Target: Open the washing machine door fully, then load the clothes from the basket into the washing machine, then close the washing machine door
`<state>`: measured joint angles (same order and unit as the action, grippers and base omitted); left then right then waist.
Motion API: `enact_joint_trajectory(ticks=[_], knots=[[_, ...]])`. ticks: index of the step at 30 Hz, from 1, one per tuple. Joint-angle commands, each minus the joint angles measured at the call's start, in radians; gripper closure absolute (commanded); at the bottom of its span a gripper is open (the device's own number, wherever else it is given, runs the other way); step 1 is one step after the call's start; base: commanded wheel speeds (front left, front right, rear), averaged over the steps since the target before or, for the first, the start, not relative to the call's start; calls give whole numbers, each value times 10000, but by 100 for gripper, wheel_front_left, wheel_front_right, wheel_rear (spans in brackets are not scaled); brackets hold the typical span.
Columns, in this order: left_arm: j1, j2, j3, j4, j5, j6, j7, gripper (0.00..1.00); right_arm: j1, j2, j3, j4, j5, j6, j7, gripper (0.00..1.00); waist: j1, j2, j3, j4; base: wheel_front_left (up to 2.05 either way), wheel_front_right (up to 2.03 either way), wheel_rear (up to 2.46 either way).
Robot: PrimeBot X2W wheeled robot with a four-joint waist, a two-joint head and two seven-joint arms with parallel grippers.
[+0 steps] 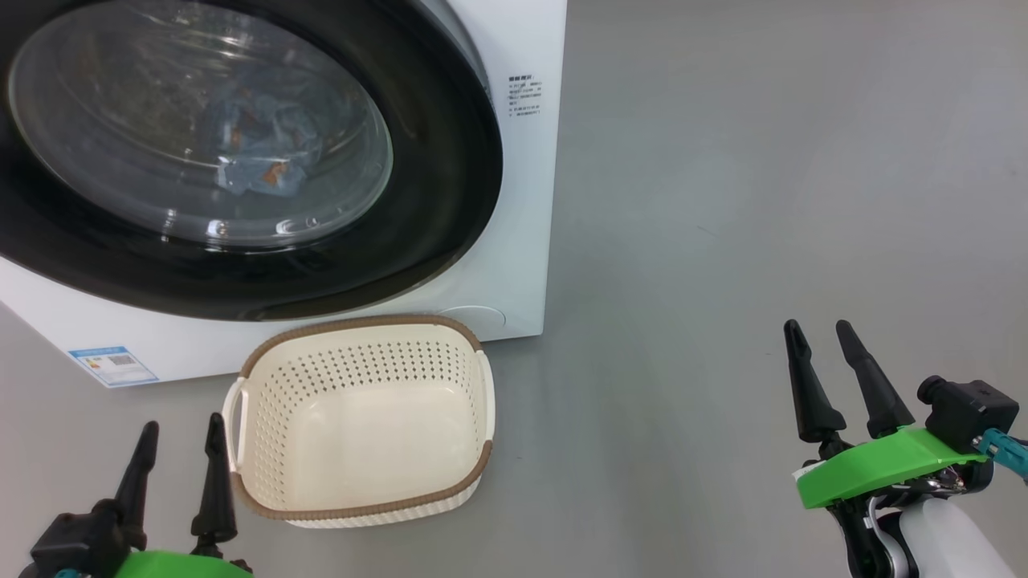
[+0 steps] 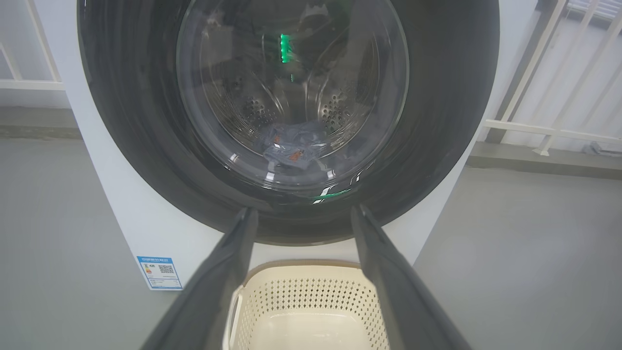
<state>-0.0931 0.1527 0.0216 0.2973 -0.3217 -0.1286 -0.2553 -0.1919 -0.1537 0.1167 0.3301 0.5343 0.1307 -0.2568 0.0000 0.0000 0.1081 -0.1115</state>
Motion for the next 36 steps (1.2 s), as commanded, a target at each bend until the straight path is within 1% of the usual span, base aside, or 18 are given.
enact_joint_trajectory(ticks=[1, 8, 9, 13, 16, 20, 25, 36], knots=[[-30, 140, 446, -212, 138, -21, -65, 0, 36, -34, 192, -252, -128, 0, -49, 0, 0, 0, -31, -6, 0, 0, 0], [40, 29, 644, -203, 347, -21, -65, 0, 58, -52, 302, -269, -126, 0, -49, 0, 0, 0, -68, -51, 0, 0, 0], [164, -140, 290, 10, 247, 0, 0, 100, 0, 0, 92, 0, 0, 0, 0, 100, 0, 0, -68, -51, 0, 0, 0], [197, -324, 188, 456, 228, 2, 16, 100, 136, 202, 124, 474, 21, 0, 5, 100, 0, 0, -69, -50, 0, 0, 0], [192, -365, 232, 473, -45, 1, 111, 100, 186, 243, 94, 475, 255, 0, 77, 100, 2, 0, -82, -39, 0, 0, 0], [194, -387, 247, 433, -463, 3, 234, 100, 223, 253, 24, 425, 613, 0, 178, 100, 16, 0, -140, 11, 0, 0, 0], [178, -408, 261, 404, -881, 10, 342, 100, 241, 266, -38, 391, 971, 0, 284, 100, 1, 0, -159, 49, 0, 0, 0], [134, -468, 317, 325, -2032, 10, 655, 100, 286, 305, -211, 281, 1948, 0, 576, 100, 0, 0, -244, 152, 0, 0, 0]])
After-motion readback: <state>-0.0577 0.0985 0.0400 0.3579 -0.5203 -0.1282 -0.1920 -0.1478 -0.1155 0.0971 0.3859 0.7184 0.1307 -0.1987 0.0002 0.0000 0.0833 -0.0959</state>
